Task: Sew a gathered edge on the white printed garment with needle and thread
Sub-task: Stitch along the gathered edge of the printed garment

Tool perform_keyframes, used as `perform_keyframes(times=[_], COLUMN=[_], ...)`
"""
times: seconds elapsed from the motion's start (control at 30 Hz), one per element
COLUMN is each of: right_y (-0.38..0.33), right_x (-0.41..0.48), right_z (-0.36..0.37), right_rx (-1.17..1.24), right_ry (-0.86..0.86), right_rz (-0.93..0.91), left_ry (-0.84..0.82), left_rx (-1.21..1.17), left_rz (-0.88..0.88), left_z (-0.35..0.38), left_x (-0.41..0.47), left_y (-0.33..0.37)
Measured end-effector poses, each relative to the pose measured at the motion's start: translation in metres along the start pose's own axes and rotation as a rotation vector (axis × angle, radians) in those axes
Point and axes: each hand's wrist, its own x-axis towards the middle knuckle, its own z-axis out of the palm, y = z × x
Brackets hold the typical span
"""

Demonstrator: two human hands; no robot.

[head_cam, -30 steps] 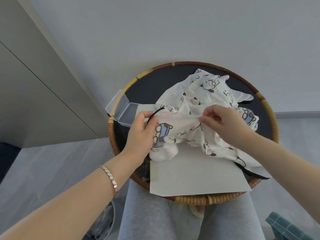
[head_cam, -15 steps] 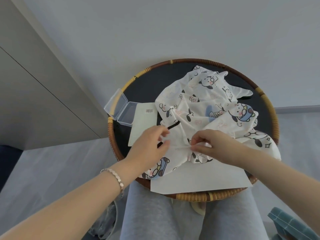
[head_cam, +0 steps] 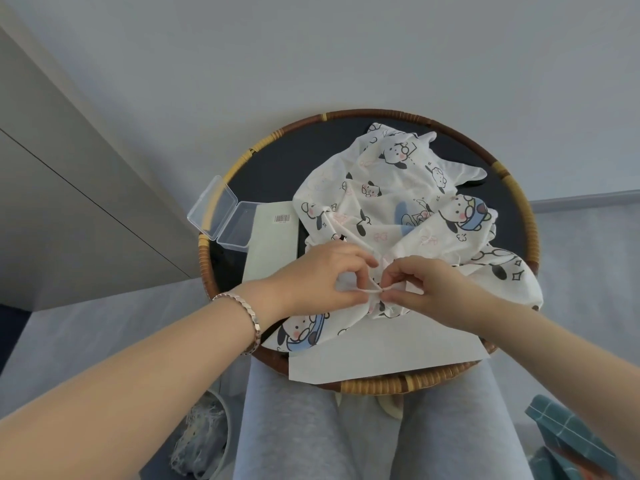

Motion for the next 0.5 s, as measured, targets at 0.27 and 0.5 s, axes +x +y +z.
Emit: perform_keyframes(times=[0.27,0.5], right_y=[0.001,0.002], right_x=[0.001,0.005], right_z=[-0.003,-0.001], right_rx=[-0.014,-0.023], right_ry=[-0.007,-0.003], right_rz=[-0.009,-0.007], left_ry=[0.039,0.104], left_rx=[0.091,0.237], left_rz=[0.129,0.229], left_z=[-0.002,-0.001], left_x=[0.006,-0.007], left_y=[0.0,-0.005])
